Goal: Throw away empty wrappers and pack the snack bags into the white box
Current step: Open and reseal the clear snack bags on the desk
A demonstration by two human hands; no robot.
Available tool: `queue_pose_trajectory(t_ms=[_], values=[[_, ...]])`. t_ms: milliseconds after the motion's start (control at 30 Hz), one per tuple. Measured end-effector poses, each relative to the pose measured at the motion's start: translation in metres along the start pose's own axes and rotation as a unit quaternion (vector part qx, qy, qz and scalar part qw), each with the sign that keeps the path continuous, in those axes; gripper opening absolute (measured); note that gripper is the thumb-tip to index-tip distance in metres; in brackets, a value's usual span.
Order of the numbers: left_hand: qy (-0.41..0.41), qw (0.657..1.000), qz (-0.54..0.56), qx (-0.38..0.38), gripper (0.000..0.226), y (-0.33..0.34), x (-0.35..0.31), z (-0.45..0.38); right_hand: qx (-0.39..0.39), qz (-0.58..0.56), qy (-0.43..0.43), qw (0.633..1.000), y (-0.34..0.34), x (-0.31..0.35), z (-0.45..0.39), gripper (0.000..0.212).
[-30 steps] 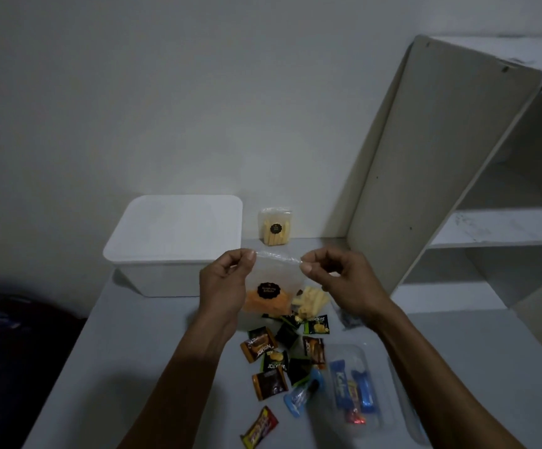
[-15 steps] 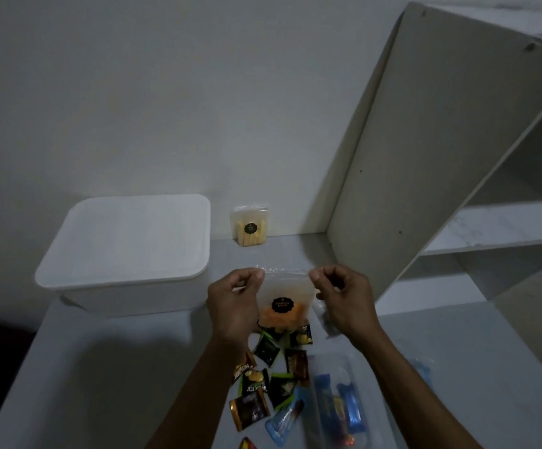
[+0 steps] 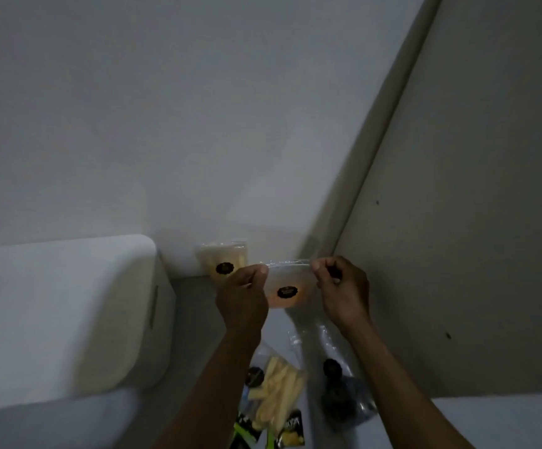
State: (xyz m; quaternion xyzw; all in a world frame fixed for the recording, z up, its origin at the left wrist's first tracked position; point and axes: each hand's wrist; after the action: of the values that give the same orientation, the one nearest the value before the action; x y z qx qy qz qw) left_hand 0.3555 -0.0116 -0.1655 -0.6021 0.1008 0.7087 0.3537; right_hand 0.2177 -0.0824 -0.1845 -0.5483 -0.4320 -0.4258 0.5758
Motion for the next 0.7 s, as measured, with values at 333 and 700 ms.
queue_pose_trajectory(t_ms=[333,700], values=[[-0.023,0.999,-0.008,-0.043,0.007,0.055,0.012,-0.051,-0.047,-0.028,0.01,0.998,0.038,-0.034,-0.058,0.004],[-0.009,0.995,-0.051,-0.091,0.015,0.064,0.009,-0.064,-0.082,-0.038,0.017,0.996,0.05,-0.035,-0.067,0.004]])
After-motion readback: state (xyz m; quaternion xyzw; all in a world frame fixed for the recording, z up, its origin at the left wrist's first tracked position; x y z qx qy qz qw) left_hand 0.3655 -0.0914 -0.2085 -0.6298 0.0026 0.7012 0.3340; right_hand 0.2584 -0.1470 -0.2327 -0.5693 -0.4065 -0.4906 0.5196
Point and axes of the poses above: each hand's wrist, its own z-axis away from the middle knuckle, its own y-axis out of the palm, x = y × z, and after that the axes turned 8 degrees about -z, right-handed
